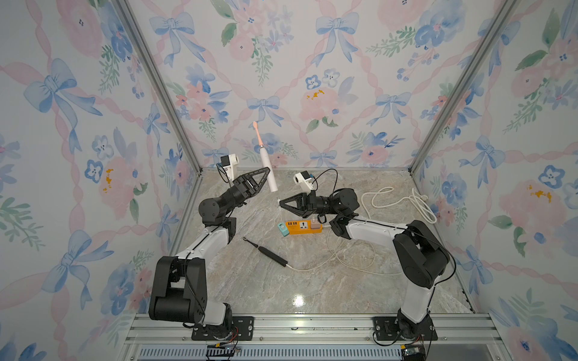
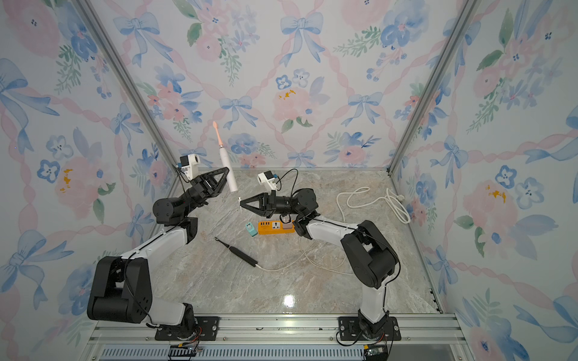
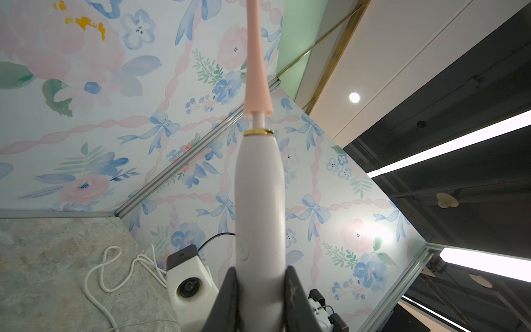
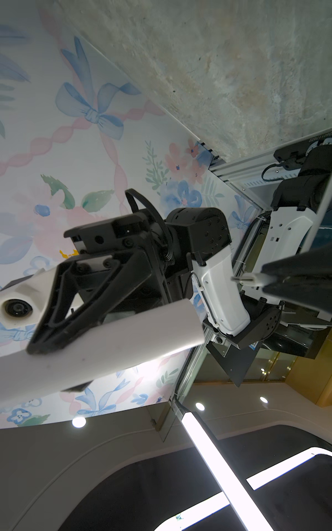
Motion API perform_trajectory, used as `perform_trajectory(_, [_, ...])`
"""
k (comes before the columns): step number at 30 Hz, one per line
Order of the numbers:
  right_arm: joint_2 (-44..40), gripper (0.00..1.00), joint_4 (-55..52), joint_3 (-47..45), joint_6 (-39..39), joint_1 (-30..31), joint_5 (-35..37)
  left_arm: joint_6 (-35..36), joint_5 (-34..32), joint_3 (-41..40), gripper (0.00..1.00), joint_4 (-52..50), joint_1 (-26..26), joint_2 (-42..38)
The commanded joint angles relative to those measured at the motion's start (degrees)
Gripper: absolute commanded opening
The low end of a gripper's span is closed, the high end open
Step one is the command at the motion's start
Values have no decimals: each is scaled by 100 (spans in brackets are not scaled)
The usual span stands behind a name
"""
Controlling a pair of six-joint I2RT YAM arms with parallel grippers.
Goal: Charge the electric toothbrush
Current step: Pick up the charging cable from the center of the board.
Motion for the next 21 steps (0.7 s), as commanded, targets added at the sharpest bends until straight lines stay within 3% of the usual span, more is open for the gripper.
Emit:
perform_trajectory(1, [-833, 0, -2946, 85, -2550, -140, 45, 143, -19, 156, 0, -293, -32, -286])
perform_trajectory(4, [-1520, 0, -6138, 547, -5365, -176, 739, 1487, -361, 134, 0, -2339, -71, -850])
perform_trajectory(7, [-1870, 0, -7554, 950, -6673, -138, 1366, 1790, -776, -37, 0, -2709, -126, -1222])
perform_trajectory(10, [-2044, 0, -8062, 1133, -7094, -86, 1487, 1664, -591, 108, 0, -2577, -273, -1128])
perform_trajectory(14, [-2118, 0, -7517, 977, -6592, 2, 836, 1305, -432, 380, 0, -2170, -465, -869])
perform_trajectory(17, [-2212, 0, -8287, 1175, -7191, 251, 1366, 1000, -594, 552, 0, -2186, -513, -805])
perform_trajectory(19, [-2285, 0, -8959, 1387, -7799, 423, 2078, 942, -849, 637, 0, -2842, -519, -814])
perform_trajectory(21, [-2355, 0, -9347, 1511, -8235, 518, 2773, 1908, -1315, 1076, 0, -5125, -626, -947])
